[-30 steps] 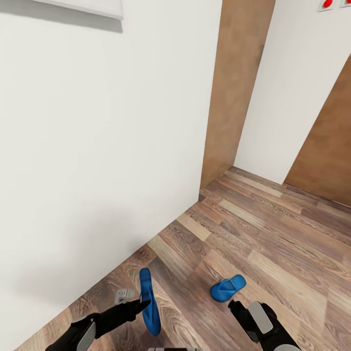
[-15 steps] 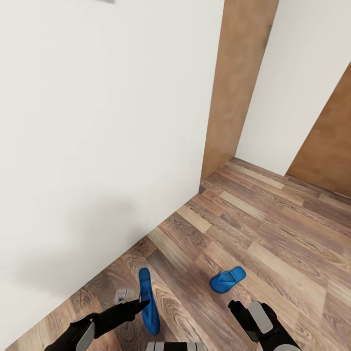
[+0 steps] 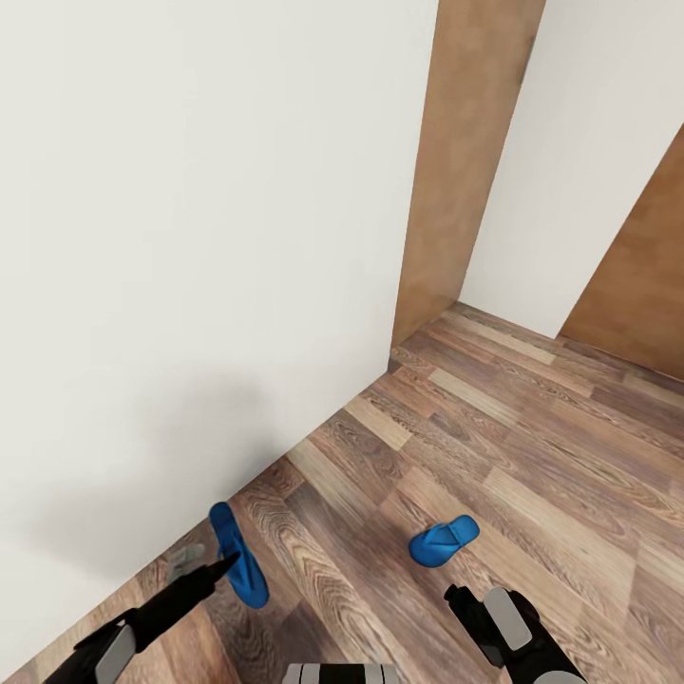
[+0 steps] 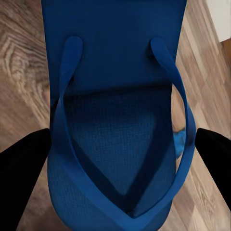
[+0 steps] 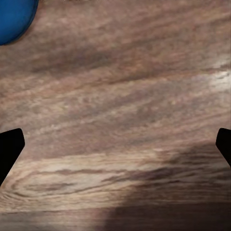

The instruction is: In the bedroom, move the book from the bed onto either nightstand, and place the two sandals side by side next to the bed.

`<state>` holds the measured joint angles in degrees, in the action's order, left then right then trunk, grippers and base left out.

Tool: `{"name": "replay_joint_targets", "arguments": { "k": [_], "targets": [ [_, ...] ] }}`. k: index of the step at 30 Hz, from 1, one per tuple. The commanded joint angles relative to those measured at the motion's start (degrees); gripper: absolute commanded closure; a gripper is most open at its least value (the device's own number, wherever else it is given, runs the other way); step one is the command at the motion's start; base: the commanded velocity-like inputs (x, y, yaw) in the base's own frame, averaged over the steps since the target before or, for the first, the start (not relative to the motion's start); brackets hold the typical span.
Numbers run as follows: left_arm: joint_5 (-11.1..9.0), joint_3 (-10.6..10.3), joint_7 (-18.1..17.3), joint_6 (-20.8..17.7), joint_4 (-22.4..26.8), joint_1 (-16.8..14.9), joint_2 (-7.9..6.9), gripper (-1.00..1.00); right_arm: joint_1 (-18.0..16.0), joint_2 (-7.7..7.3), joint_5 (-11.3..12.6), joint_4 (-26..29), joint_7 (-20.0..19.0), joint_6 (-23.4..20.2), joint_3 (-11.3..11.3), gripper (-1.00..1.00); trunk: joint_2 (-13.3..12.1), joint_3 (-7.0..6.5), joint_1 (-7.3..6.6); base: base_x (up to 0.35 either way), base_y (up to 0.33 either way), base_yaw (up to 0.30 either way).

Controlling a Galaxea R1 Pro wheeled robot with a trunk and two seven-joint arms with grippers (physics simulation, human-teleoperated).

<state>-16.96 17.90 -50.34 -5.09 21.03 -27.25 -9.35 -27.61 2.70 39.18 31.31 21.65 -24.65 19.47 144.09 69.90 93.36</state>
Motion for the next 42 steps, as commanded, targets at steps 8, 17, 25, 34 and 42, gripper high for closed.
{"name": "replay_joint_targets", "arguments": {
  "k": [8, 17, 25, 34, 42],
  "targets": [
    [-0.6, 0.4, -0.4, -0.6, 0.0, 0.0, -0.18, 1.00, 0.0, 0.09, 0.5, 0.2, 0.4, -0.1, 0.2, -1.00, 0.0, 0.05, -0.01, 0.000, 0.000, 0.000],
    [-0.6, 0.5, -15.1, -0.9, -0.7, 0.0, -1.08, 1.00, 0.0, 0.11, 0.5, 0.1, 0.4, -0.1, 0.2, -1.00, 0.0, 0.05, -0.01, 0.000, 0.000, 0.000],
    [-0.6, 0.5, -16.3, -0.8, -0.9, 0.0, -1.54, 1.00, 0.0, 0.11, 0.5, 0.1, 0.4, -0.1, 0.2, -1.00, 0.0, 0.05, -0.01, 0.000, 0.000, 0.000],
    [-0.5, 0.5, -16.3, -0.8, -0.9, 0.0, -1.64, 1.00, 0.0, 0.10, 0.5, 0.2, 0.4, -0.1, 0.2, -1.00, 0.0, 0.05, -0.01, 0.063, 0.000, 0.000],
    [-0.5, 0.5, -16.3, -0.7, -0.9, 0.0, -1.57, 1.00, 0.0, 0.11, 0.5, 0.2, 0.4, -0.1, 0.2, -1.00, 0.0, 0.05, -0.01, 0.071, 0.000, 0.000]
  ]
}}
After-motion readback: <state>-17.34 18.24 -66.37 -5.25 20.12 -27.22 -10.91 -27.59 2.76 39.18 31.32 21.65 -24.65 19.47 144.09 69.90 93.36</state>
